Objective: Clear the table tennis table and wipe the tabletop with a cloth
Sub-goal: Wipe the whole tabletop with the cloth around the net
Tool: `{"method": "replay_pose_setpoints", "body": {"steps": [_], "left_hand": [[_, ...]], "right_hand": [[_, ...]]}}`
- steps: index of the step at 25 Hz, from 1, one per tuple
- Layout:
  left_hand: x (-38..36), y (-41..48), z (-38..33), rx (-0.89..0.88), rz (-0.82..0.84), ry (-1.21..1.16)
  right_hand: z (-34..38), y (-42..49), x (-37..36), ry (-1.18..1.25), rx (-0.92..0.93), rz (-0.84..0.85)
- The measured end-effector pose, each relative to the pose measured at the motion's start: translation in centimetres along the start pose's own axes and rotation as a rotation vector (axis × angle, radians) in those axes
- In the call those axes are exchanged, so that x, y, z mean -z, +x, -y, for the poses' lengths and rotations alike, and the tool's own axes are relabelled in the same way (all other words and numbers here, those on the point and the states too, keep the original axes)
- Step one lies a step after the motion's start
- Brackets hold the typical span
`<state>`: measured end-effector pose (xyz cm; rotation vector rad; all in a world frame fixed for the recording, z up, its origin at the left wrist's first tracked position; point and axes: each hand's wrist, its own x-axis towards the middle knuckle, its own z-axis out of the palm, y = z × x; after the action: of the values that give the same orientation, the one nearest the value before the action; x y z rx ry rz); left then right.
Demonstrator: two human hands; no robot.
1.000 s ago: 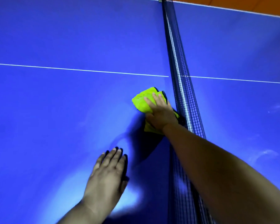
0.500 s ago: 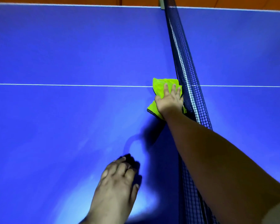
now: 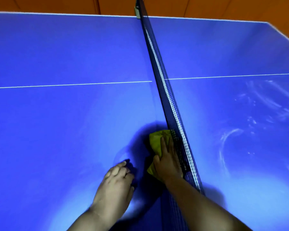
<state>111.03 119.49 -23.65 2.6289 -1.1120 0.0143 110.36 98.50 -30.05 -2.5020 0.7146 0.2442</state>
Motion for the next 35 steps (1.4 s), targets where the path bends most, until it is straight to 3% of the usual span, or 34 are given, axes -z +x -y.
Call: {"method": "replay_pose_setpoints", "body": {"steps": [7,13,18,20,24,27,35], "left_hand": [[2.0,-11.2,-2.2,-0.234,0.055,-0.007],[3.6,-20.5,-2.6,-0.335,0.011,0.009],[4.5,-25.0,-3.8,-0.313,0.072,-0.05],[4.9,-25.9,-4.8,-0.311,0.124,-0.064],[6.0,-26.0,-7.5,-0.195,0.19,-0.119],[7.4,-24.4,-11.0,-0.143,0.243,-0.182],[10.7,-18.4,-29.9,0.006,0.174,-0.694]], "right_hand": [[-4.2,-19.5,-3.6,-0.27,-0.136,-0.097],[-3.6,-29.5,-7.1,-0.182,-0.28,-0.185],[-2.4,-34.7,-7.8,-0.065,-0.263,-0.182],[-1.8,-36.8,-7.2,-0.048,-0.247,-0.099],[0.0,-41.7,-4.4,0.213,0.052,-0.375],[0.5,-44.9,-1.5,0.289,0.19,-0.441],[-10.2,-47.8,7.2,0.456,0.095,-0.645]]}}
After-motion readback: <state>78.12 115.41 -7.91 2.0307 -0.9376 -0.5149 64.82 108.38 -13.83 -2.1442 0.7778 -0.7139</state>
